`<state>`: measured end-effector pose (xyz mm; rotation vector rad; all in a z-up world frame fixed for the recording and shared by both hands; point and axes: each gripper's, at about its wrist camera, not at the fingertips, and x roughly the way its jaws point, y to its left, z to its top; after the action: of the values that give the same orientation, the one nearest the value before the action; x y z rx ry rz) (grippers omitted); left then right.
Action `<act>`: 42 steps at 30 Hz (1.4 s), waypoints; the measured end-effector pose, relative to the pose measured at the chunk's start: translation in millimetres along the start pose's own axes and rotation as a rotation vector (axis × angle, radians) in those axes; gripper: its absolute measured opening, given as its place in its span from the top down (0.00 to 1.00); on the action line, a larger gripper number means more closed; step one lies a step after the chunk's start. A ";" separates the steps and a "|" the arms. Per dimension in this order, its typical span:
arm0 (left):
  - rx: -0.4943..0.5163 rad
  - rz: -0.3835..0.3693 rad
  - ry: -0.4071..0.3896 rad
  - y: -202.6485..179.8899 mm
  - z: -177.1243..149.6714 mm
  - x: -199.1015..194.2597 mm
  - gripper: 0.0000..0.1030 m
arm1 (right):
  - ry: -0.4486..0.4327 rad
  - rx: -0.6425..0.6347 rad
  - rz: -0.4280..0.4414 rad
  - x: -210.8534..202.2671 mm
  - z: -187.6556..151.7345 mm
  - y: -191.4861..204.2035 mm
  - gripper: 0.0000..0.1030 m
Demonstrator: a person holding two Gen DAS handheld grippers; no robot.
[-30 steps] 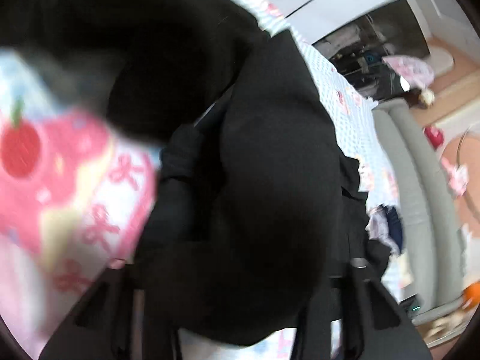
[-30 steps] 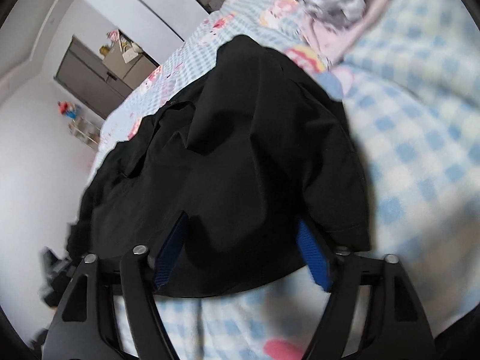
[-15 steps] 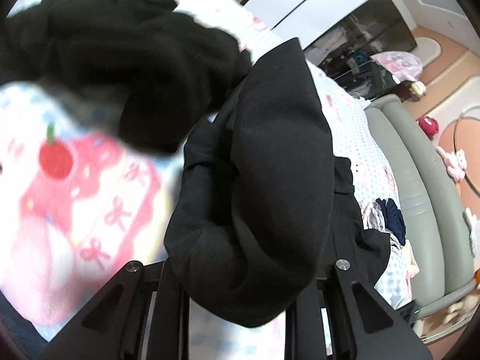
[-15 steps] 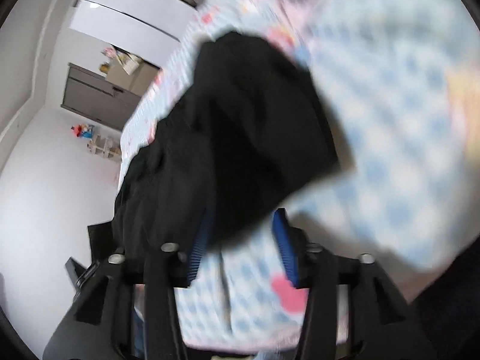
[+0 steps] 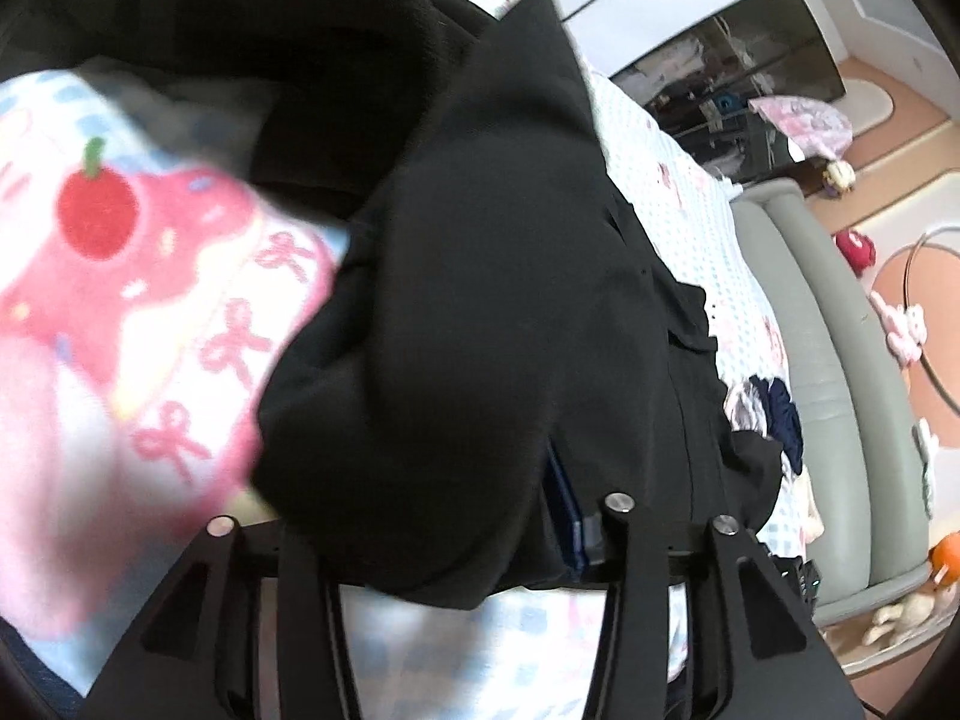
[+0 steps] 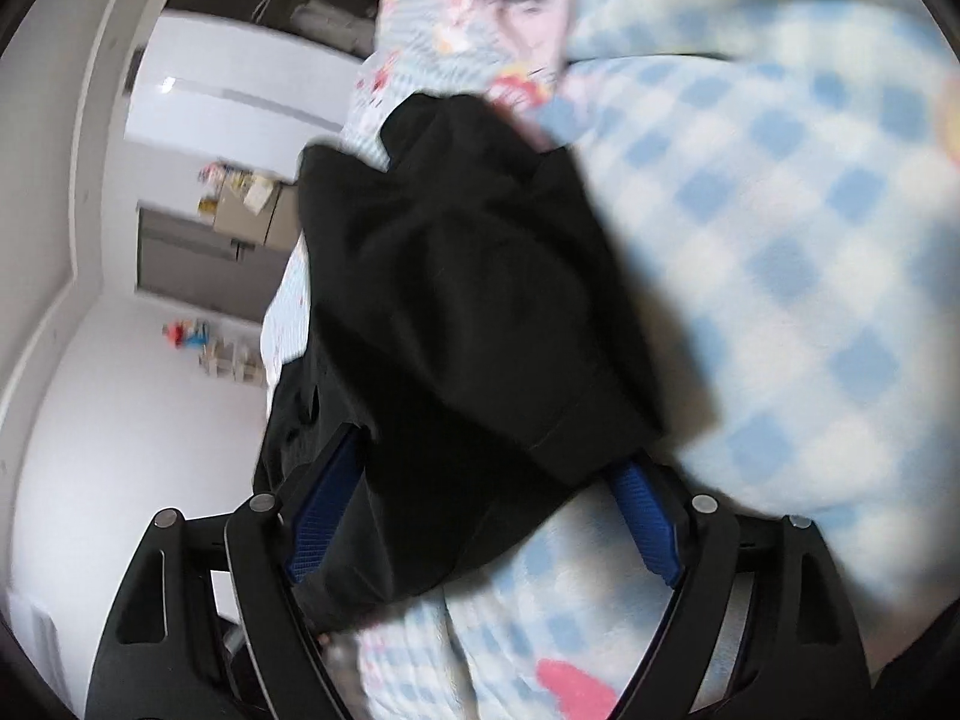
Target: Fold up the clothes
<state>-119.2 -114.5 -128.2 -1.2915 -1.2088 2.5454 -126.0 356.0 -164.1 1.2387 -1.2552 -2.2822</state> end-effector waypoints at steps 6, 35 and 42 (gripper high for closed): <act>-0.044 -0.040 0.005 2.1 15.4 11.5 0.51 | -0.045 0.062 0.019 16.1 12.2 1.9 0.19; -0.022 0.150 0.073 -7.7 -39.0 -82.1 0.45 | -0.031 -0.094 -0.092 -84.4 -39.3 -4.0 0.43; 0.148 0.145 -0.136 -37.2 -43.7 -124.9 0.47 | -0.168 -0.182 -0.151 -119.5 -35.3 18.7 0.43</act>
<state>-17.9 -106.3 -35.6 -1.2345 -0.9566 2.8053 -29.4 392.8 -92.1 1.1334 -1.0069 -2.5894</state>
